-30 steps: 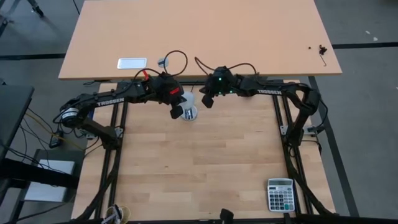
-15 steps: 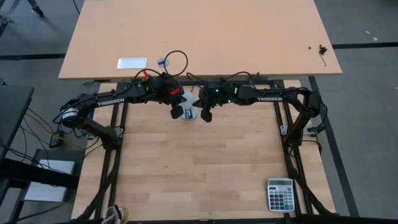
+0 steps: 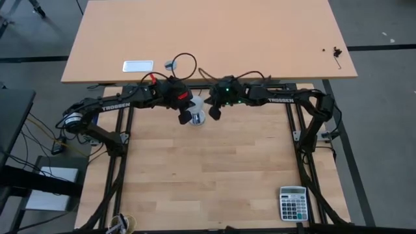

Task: Screw lightbulb
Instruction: Remove the bulb from the lamp socket

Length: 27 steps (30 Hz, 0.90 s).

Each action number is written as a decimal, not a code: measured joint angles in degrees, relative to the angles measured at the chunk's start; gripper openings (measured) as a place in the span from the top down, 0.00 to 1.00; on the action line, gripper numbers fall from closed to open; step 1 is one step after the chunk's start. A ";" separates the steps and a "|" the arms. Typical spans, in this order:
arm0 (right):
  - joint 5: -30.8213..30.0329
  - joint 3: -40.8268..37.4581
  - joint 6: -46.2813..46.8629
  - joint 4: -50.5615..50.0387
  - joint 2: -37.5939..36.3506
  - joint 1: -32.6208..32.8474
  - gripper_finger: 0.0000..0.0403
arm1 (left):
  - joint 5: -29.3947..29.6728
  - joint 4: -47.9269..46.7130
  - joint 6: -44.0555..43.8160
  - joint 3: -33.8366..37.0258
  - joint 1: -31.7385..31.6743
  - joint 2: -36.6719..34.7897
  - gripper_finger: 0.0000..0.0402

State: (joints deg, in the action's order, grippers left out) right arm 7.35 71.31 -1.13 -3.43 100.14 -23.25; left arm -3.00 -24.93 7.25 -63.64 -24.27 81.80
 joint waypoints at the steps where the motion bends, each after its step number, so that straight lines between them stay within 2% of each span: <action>1: -1.26 -0.01 0.44 0.07 0.03 -0.56 0.98 | -0.24 -0.04 0.00 0.00 0.19 0.00 1.00; 6: -1.86 -0.07 1.12 -0.01 -0.37 -2.83 0.98 | -0.23 0.11 -0.02 0.00 0.36 -0.02 1.00; 9: 0.81 -0.07 1.03 -0.28 -1.69 -2.72 0.98 | -0.13 1.02 -0.09 0.13 0.37 -0.35 1.00; 16: 5.83 -0.04 -0.74 -0.39 -2.27 0.94 0.98 | 0.38 0.69 -0.04 -1.76 0.26 -0.53 1.00; 27: 5.95 -0.02 -2.10 0.79 -0.64 4.31 0.98 | 3.64 -1.07 0.06 -2.36 -0.15 -0.34 1.00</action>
State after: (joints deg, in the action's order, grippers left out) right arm 13.30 71.29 -3.22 -2.64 99.50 -18.94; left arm 0.63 -25.99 7.30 -66.00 -24.42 81.46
